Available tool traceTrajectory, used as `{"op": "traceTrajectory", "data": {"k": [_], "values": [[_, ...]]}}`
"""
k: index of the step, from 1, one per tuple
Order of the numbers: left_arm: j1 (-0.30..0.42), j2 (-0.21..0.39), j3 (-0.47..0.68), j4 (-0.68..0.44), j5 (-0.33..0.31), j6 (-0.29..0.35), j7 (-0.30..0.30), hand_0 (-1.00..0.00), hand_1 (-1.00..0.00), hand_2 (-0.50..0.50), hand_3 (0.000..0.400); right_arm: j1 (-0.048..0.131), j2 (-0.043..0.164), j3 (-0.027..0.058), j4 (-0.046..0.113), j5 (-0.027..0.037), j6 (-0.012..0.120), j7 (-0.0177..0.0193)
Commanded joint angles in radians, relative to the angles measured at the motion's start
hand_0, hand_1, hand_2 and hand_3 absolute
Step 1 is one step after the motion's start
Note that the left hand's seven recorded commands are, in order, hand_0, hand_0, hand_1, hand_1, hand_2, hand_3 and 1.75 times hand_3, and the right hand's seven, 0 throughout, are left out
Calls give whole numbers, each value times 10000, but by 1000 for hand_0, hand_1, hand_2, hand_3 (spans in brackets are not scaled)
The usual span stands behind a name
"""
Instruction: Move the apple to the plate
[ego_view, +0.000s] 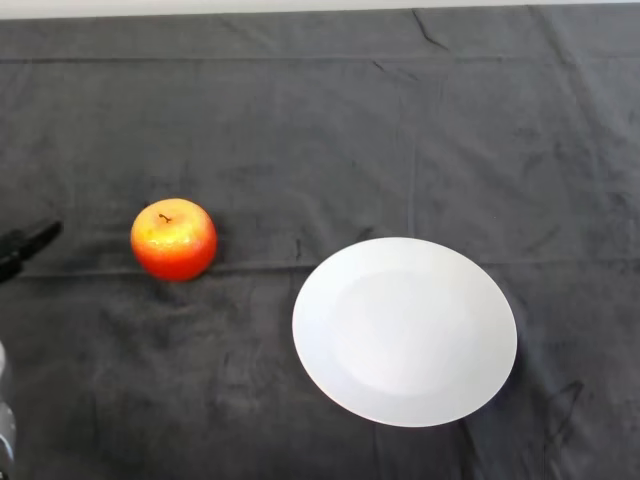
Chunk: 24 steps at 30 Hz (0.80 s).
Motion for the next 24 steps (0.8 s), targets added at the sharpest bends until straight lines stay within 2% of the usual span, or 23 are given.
{"op": "traceTrajectory", "data": {"k": [1, 24], "values": [[-518, -33, -318, -527, 148, -308, -159, 0, 0, 0, 0, 391, -285, -6, 140, 1, -71, 82], [-639, -803, -1333, -405, 1023, -316, -810, 0, 0, 0, 0, 398, -279, -4, 123, 4, -69, 74]]}}
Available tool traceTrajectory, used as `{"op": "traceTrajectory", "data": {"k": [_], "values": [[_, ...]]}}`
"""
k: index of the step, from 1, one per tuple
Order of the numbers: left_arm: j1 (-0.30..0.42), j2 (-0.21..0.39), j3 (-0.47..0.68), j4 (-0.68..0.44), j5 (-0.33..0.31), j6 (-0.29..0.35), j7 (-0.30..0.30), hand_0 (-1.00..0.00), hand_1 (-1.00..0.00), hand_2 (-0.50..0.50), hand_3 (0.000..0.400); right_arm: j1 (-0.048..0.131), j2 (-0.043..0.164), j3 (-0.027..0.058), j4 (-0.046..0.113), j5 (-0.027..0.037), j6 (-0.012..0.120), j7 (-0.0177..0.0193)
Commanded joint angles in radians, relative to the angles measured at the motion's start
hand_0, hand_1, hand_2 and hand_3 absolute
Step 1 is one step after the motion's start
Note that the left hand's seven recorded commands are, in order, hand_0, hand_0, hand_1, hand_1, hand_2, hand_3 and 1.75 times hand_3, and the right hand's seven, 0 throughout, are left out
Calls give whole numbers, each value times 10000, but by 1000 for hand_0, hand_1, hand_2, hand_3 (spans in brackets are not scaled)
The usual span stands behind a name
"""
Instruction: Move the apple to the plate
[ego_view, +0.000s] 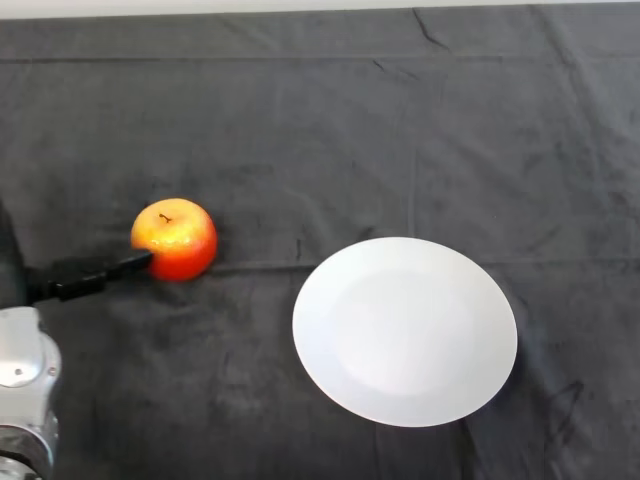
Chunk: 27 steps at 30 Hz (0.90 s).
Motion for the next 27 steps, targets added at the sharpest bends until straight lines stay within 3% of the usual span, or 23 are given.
{"op": "traceTrajectory", "data": {"k": [1, 15, 26, 27], "values": [[-630, -36, -254, -393, 251, -314, -134, 0, 0, 0, 0, 398, -279, -4, 123, 4, -69, 74], [-564, -242, -1029, -232, 872, -34, -484, 0, 0, 0, 0, 400, -277, -3, 117, 6, -68, 71], [-538, -263, -1402, -100, 1007, 292, -1054, 0, 0, 0, 0, 402, -275, -2, 113, 7, -67, 69], [-537, -260, -1421, -90, 1001, 324, -1117, 0, -157, 78, 63, 402, -275, -2, 113, 7, -67, 69]]}}
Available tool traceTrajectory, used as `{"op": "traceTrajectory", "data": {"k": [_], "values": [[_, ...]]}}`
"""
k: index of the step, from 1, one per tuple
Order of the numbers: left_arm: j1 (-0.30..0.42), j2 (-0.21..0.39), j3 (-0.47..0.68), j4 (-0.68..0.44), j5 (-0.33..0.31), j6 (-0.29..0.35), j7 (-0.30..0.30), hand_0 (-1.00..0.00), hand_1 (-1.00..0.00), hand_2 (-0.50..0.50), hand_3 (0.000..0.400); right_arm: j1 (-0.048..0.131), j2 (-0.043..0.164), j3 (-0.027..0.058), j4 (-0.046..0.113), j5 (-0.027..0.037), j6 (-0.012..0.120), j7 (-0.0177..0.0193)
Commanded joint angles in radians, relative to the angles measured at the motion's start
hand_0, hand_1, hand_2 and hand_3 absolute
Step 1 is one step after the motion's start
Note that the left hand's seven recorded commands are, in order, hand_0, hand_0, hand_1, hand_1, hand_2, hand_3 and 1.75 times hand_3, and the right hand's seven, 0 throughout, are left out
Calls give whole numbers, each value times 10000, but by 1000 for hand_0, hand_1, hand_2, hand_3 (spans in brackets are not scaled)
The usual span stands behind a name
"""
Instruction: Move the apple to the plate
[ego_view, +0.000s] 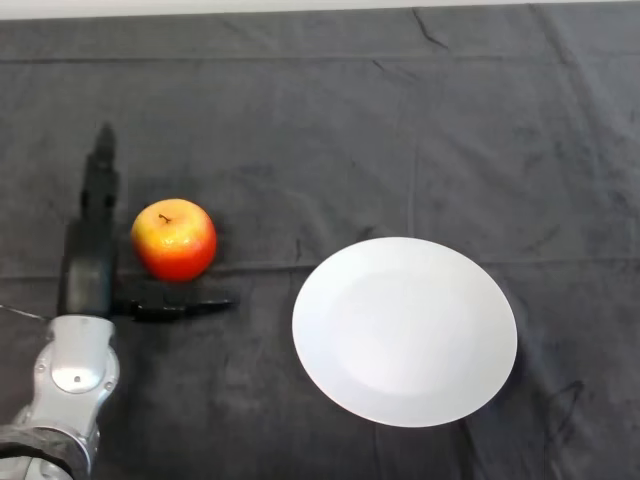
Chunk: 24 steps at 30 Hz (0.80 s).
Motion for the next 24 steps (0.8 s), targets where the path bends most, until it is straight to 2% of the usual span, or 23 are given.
{"op": "traceTrajectory", "data": {"k": [1, 2, 3, 4, 6, 8, 10, 19, 22, 23, 24], "values": [[-536, 82, -252, -83, 199, 178, -165, 0, -267, 133, 107, 402, -275, -2, 113, 8, -67, 69], [-538, 93, -265, -74, 190, 211, -227, 0, -522, 261, 209, 402, -275, -2, 112, 8, -67, 69], [-539, 104, -276, -69, 184, 239, -277, 0, -886, 443, 355, 403, -274, -1, 112, 8, -67, 69], [-535, 118, -289, -64, 179, 268, -326, 0, -1000, 500, 400, 403, -274, -1, 111, 8, -67, 68], [-525, 144, -314, -58, 180, 320, -394, 0, -1000, 500, 400, 403, -274, -1, 111, 8, -67, 68], [-520, 170, -343, -56, 191, 382, -440, -114, -1000, 443, 400, 404, -273, -1, 110, 8, -67, 68], [-524, 192, -371, -56, 208, 449, -465, -137, -1000, 431, 400, 404, -273, -1, 109, 9, -67, 67], [-532, 260, -472, -95, 292, 668, -443, -125, -1000, 437, 400, 405, -271, 0, 105, 9, -67, 66], [-534, 271, -498, -116, 316, 713, -412, -227, -1000, 386, 400, 406, -271, 1, 104, 10, -67, 65], [-533, 279, -503, -123, 321, 722, -404, -353, -1000, 324, 400, 406, -271, 1, 104, 10, -67, 65], [-535, 290, -506, -131, 324, 731, -399, -400, -1000, 300, 400, 406, -271, 1, 103, 10, -67, 65]]}}
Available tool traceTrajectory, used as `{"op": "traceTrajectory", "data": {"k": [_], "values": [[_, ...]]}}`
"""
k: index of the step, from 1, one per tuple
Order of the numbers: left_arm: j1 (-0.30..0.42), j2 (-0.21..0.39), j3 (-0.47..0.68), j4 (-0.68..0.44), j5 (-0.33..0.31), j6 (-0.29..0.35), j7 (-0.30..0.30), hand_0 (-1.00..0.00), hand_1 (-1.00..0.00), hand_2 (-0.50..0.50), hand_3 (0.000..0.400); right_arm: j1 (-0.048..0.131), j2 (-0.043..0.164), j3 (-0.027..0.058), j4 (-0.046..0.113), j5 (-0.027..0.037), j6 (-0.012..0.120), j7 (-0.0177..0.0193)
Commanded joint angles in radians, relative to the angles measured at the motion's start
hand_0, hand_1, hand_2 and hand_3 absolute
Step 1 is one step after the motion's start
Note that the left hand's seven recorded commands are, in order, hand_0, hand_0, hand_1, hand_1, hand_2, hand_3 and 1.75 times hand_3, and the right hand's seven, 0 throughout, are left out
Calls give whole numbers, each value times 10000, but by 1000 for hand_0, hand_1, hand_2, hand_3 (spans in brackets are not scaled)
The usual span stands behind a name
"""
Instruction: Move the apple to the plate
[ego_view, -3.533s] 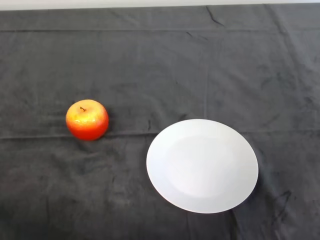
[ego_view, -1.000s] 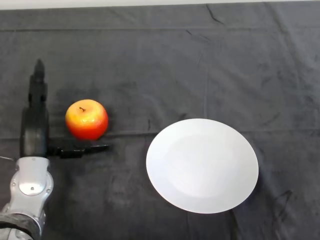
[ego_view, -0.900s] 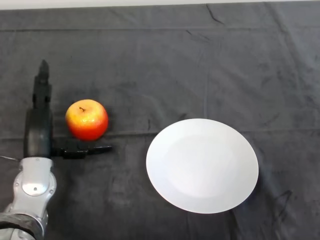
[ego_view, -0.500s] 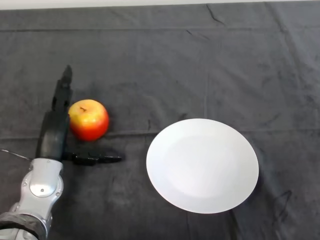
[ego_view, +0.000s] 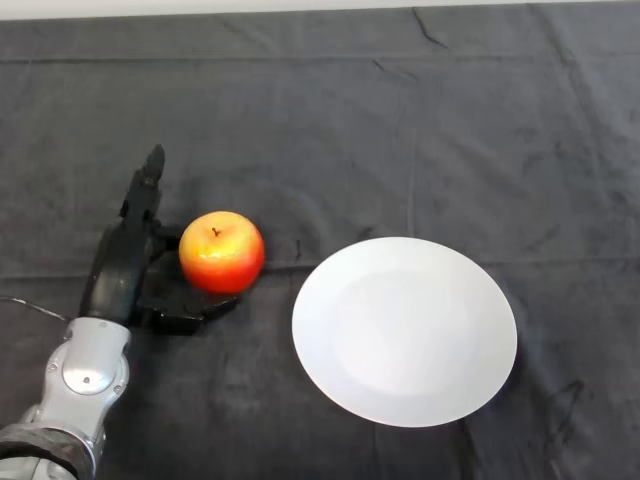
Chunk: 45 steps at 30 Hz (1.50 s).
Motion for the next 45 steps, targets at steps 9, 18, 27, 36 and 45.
{"op": "traceTrajectory", "data": {"k": [9, 18, 27, 36, 45], "values": [[-427, 273, -266, -165, 377, 270, 203, 0, 0, 0, 0, 408, -270, 1, 100, 11, -67, 64], [-494, 189, -440, -125, 512, 590, 246, 0, 0, 0, 0, 409, -268, 2, 97, 12, -67, 62], [-714, -235, -718, -140, 632, 925, 305, 0, 0, 0, 0, 410, -267, 3, 94, 13, -67, 61], [-738, -587, -1160, -234, 613, 685, 62, 0, 0, 0, 0, 411, -266, 4, 91, 14, -67, 60], [-673, -565, -1514, -261, 516, 343, -337, 0, 0, 0, 0, 412, -266, 4, 91, 14, -67, 60]]}}
